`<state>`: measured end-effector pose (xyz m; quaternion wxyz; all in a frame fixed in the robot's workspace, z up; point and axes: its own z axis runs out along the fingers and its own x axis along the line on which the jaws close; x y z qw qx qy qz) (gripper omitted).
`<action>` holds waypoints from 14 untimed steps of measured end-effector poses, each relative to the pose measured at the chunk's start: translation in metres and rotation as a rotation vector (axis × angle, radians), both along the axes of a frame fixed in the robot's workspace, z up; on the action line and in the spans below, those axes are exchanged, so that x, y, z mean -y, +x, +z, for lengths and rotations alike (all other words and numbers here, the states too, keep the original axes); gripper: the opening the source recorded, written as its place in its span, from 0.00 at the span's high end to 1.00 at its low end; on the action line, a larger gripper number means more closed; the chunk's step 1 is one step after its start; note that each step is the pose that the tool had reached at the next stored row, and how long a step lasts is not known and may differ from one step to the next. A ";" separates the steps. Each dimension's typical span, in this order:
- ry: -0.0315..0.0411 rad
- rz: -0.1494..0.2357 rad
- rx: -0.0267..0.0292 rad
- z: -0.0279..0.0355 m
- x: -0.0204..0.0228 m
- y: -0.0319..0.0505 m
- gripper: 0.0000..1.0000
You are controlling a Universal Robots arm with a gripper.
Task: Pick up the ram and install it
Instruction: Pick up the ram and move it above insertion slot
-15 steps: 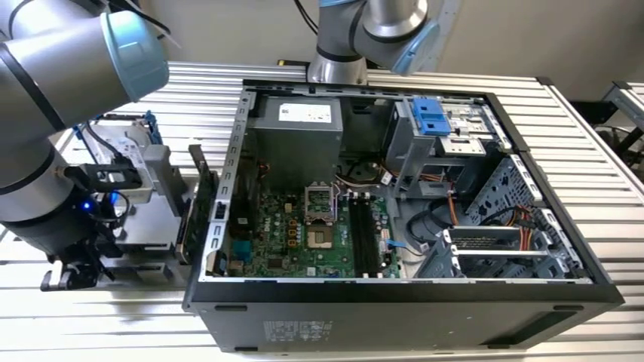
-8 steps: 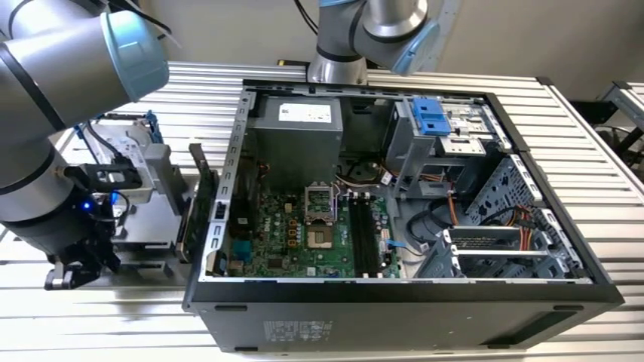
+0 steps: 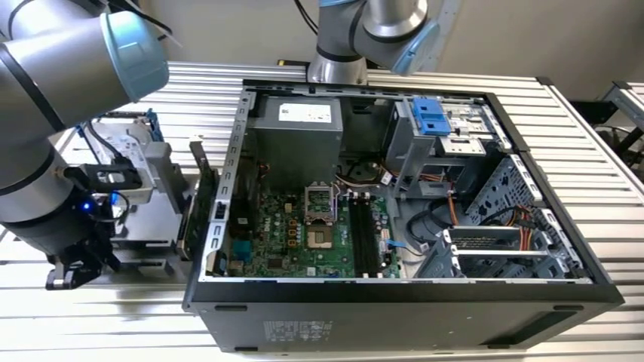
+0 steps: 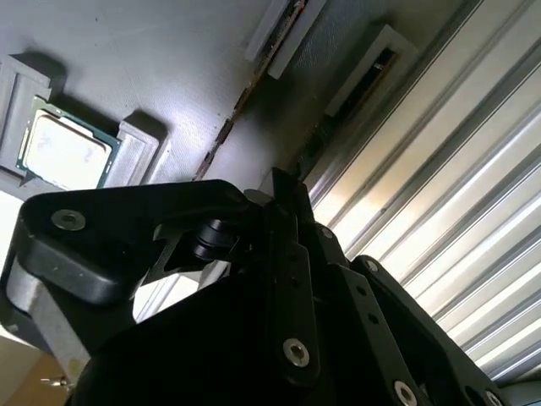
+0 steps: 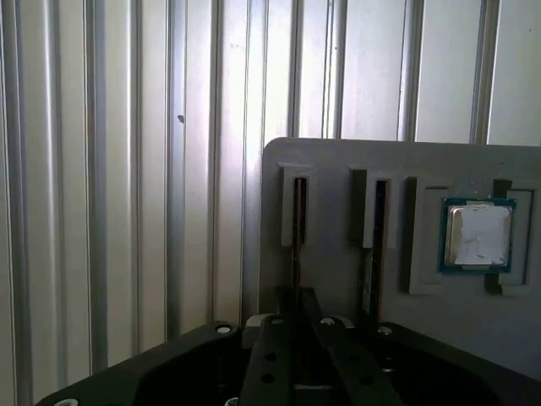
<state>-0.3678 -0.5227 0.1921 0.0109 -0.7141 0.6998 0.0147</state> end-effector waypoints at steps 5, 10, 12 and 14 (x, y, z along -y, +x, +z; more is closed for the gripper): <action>0.0003 -0.002 -0.0004 0.0218 0.0002 0.0000 1.00; 0.0002 -0.002 -0.0006 0.0444 0.0002 0.0000 1.00; 0.0005 -0.002 -0.0004 0.0536 0.0002 0.0000 1.00; 0.0005 -0.002 -0.0005 0.0626 0.0001 0.0001 1.00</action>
